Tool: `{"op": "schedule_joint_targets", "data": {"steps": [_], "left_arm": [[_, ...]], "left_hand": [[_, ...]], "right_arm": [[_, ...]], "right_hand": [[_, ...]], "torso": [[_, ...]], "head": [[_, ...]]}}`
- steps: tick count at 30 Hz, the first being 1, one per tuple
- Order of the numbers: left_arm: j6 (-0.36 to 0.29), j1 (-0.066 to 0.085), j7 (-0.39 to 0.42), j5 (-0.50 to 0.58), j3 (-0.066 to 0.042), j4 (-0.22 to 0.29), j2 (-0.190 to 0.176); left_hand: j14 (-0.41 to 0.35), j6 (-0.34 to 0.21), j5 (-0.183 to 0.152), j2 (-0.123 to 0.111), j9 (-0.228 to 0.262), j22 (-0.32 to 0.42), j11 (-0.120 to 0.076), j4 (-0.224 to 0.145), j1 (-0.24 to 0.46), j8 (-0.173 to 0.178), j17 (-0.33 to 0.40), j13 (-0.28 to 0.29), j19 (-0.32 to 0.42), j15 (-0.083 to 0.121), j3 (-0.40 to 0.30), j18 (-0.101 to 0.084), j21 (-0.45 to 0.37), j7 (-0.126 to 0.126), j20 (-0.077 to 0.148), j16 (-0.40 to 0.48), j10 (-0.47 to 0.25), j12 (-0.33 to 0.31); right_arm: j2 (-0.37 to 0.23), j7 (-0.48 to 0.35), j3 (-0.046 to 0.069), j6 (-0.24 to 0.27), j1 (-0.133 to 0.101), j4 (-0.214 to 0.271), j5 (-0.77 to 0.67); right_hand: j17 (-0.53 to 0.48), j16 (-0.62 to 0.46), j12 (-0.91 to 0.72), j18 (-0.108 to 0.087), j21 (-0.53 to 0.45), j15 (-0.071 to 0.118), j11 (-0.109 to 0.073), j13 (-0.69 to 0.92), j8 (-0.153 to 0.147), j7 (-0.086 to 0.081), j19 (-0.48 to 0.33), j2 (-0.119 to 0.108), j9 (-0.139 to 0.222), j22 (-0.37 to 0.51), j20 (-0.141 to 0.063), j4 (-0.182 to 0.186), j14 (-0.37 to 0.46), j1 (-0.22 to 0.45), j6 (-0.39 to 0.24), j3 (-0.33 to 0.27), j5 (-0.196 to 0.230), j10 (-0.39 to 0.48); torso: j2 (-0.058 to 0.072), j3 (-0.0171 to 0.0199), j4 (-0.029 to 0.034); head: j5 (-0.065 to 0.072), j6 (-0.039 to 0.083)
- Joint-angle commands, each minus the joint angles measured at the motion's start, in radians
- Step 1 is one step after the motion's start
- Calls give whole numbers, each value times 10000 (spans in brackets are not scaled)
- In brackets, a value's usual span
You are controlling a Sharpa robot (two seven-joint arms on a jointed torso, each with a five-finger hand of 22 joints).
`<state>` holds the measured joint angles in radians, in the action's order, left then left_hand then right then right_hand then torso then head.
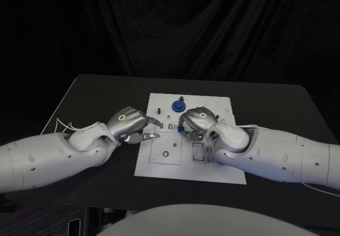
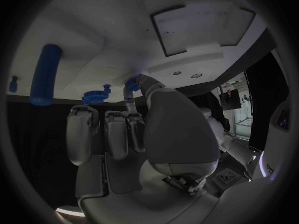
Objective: Assemble the parts on the task board
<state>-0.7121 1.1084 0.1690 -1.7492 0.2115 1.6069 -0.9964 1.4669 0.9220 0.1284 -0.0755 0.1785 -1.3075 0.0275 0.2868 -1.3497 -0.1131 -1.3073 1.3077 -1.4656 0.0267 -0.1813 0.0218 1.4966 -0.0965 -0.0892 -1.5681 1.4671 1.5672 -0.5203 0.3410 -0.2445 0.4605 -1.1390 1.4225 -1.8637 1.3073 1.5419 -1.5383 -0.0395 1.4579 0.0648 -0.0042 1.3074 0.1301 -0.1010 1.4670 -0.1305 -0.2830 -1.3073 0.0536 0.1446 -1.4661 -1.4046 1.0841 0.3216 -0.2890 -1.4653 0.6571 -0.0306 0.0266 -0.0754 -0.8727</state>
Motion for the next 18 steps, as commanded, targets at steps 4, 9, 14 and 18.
{"op": "schedule_joint_targets", "data": {"steps": [4,9,14,18], "left_arm": [[29,-28,81,13,-6,-53,37],[95,-44,29,13,-6,-91,41],[169,-63,-23,13,-6,-109,43],[178,-73,-40,13,-6,-102,48]], "left_hand": [[1039,54,160,130,-47,-2358,-42,-23,-89,87,-2635,2631,-493,42,-124,-9,-76,-32,75,-27,1037,36],[1039,63,193,155,-57,-2353,-43,-19,-100,96,-2635,2631,-483,39,-140,-5,-92,-39,73,-27,1037,36],[1039,69,205,174,-62,-2352,-41,-11,-97,100,-2635,2631,-482,38,-148,-5,-94,-41,73,-27,1037,36],[1039,89,216,198,-67,-2345,-30,-2,-92,101,-2635,2631,-467,37,-156,0,-116,-43,72,-27,1037,36]], "right_arm": [[-321,17,-15,700,54,251,-88],[-702,-4,28,1218,12,768,-88],[-1190,-9,67,1726,-203,1501,-88],[-1614,-16,77,1908,-495,2111,-89]], "right_hand": [[2116,-19,-57,106,29,95,-101,2136,236,390,530,106,-384,-2261,-140,-79,-928,-94,494,-42,-32,-732],[2149,1,-72,119,81,131,-141,2163,303,436,553,96,-479,-2278,-176,-92,-936,-36,539,-81,-56,-752],[2204,34,-86,136,146,162,-175,2190,351,474,583,52,-556,-2299,-206,-85,-950,28,574,-125,-56,-772],[2218,43,-82,144,178,190,-208,2184,388,510,598,13,-621,-2309,-233,-46,-955,112,612,-164,-40,-771]], "torso": [[7,-8,-3],[12,-9,5],[6,1,-7],[-3,17,-16]], "head": [[-73,1],[-76,1],[-105,1],[-196,1]]}}
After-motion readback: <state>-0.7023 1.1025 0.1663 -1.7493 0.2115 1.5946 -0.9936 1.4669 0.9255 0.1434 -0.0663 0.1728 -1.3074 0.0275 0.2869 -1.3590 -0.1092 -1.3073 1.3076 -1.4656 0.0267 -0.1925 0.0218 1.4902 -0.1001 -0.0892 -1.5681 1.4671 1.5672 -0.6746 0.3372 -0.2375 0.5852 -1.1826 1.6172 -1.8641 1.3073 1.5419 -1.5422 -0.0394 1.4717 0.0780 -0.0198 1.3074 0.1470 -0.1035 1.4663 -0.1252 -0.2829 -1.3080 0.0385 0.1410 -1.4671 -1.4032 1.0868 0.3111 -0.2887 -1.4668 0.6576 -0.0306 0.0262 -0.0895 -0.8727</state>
